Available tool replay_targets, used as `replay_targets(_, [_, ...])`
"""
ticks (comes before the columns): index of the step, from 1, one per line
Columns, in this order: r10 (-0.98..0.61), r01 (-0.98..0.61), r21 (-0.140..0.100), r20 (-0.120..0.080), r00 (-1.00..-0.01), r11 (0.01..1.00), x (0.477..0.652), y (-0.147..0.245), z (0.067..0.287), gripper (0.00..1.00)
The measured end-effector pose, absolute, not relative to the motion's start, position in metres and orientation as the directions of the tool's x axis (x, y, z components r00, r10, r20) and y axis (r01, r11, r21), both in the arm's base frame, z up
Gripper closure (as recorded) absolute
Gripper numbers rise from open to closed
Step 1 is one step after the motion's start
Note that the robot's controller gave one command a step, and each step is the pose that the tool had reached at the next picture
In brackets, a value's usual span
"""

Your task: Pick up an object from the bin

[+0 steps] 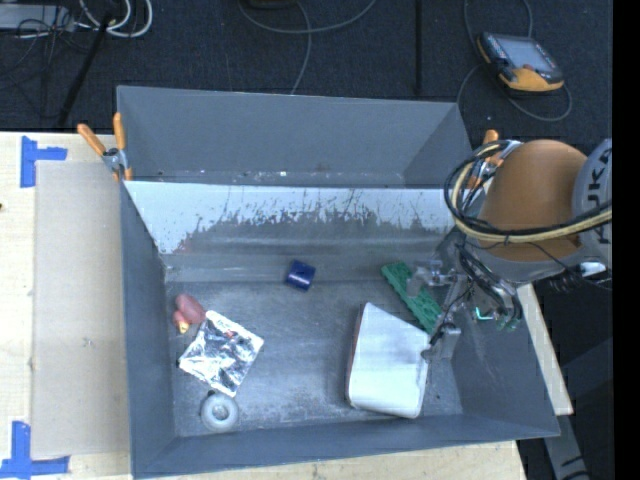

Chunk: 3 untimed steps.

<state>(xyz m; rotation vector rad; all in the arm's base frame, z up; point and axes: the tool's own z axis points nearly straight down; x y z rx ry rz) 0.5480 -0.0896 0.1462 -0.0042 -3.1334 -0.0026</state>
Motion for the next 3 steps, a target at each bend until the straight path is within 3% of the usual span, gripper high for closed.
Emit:
replay_targets(1, [-0.016,-0.016,-0.001,-0.005,-1.0,1.0,0.597,-0.12,0.073,0.0])
replay_targets(2, [-0.02,-0.02,-0.001,-0.007,-1.0,1.0,0.597,-0.118,0.077,1.0])
replay_targets(3, [-0.046,-0.046,-0.002,-0.009,-0.999,0.999,0.595,-0.114,0.211,1.0])
